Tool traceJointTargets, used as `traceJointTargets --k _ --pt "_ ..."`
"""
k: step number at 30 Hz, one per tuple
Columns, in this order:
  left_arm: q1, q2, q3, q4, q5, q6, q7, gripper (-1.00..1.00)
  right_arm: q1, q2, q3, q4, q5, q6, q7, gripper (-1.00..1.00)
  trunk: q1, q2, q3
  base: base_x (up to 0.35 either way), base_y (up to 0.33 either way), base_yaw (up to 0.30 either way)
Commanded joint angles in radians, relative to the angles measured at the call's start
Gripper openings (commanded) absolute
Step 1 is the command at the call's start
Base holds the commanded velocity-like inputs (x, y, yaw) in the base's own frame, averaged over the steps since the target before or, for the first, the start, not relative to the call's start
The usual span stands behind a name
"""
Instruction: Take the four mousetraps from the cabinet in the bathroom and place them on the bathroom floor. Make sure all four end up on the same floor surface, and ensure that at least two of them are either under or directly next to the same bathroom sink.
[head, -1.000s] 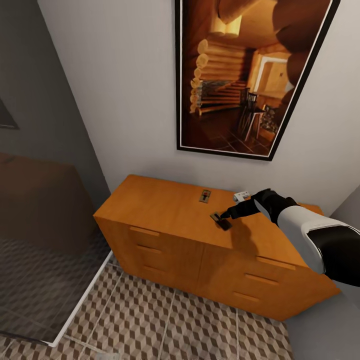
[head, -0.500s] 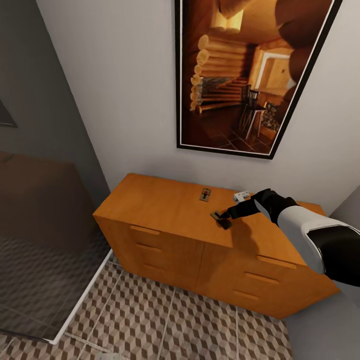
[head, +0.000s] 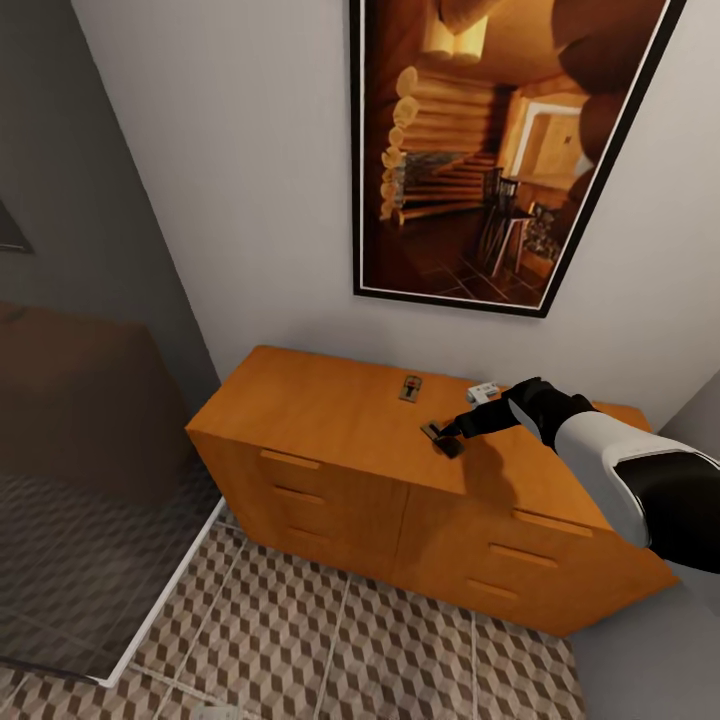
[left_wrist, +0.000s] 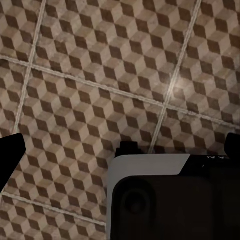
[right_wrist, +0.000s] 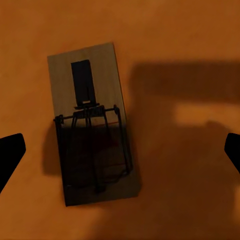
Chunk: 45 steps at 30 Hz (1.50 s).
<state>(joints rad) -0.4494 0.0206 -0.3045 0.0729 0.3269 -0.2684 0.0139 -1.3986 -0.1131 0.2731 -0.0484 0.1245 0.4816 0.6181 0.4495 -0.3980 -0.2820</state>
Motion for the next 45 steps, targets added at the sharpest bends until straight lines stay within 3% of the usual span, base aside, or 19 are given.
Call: traceJointTargets --k 1,13,45 --pt "-0.002 -0.001 -0.008 0.004 0.004 -0.006 0.001 1.00 0.000 0.000 -0.002 -0.002 0.010 0.003 0.006 1.00 0.001 -0.002 -0.003 0.000 0.000 0.000" --pt "-0.002 -0.001 -0.008 0.004 0.004 -0.006 0.001 1.00 0.000 -0.002 -0.002 -0.002 0.010 0.003 0.006 1.00 0.001 -0.002 -0.018 -0.006 0.023 0.000" --pt "-0.002 -0.001 -0.008 0.004 0.005 -0.007 0.001 1.00 0.000 -0.002 -0.002 -0.001 0.012 0.003 0.001 1.00 0.001 -0.002 -0.019 -0.005 0.016 0.000"
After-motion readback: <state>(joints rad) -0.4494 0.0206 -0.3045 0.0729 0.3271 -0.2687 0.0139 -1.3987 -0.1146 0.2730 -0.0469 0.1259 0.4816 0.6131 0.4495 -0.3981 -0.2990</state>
